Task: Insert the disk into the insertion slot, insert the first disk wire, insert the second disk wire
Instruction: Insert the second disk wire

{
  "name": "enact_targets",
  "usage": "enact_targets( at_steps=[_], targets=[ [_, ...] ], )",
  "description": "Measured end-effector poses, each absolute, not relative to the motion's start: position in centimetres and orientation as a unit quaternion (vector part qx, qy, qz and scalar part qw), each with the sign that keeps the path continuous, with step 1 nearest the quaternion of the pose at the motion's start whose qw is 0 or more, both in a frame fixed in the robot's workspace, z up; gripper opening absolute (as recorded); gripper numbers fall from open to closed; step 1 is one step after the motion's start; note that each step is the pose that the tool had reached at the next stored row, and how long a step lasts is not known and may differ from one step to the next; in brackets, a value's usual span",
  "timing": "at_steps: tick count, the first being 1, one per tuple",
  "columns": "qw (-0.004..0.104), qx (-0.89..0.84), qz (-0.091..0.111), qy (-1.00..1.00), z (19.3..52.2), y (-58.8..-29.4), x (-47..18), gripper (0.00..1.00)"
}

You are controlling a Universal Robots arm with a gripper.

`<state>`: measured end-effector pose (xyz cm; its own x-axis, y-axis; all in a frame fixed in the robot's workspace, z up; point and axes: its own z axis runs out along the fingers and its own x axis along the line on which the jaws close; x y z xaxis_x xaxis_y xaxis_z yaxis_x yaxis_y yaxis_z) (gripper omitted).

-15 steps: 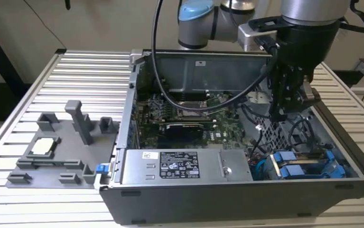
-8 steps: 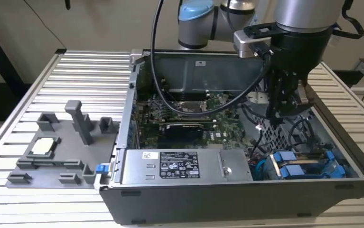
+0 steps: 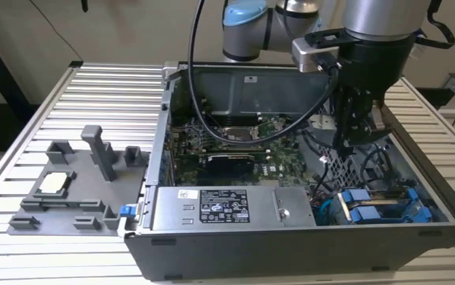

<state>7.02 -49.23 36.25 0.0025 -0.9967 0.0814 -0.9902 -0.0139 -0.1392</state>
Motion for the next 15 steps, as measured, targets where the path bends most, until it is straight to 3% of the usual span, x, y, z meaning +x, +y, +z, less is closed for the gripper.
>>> enact_targets(
  at_steps=[2, 3, 15],
  targets=[
    [0.021, -0.708, -0.078, 0.702, 36.25, -49.23, 7.02, 0.24],
    [0.021, -0.708, -0.078, 0.702, 36.25, -49.23, 7.02, 0.17],
    [0.02, -0.708, -0.077, 0.702, 36.23, -49.47, 7.21, 0.16]
  ],
)
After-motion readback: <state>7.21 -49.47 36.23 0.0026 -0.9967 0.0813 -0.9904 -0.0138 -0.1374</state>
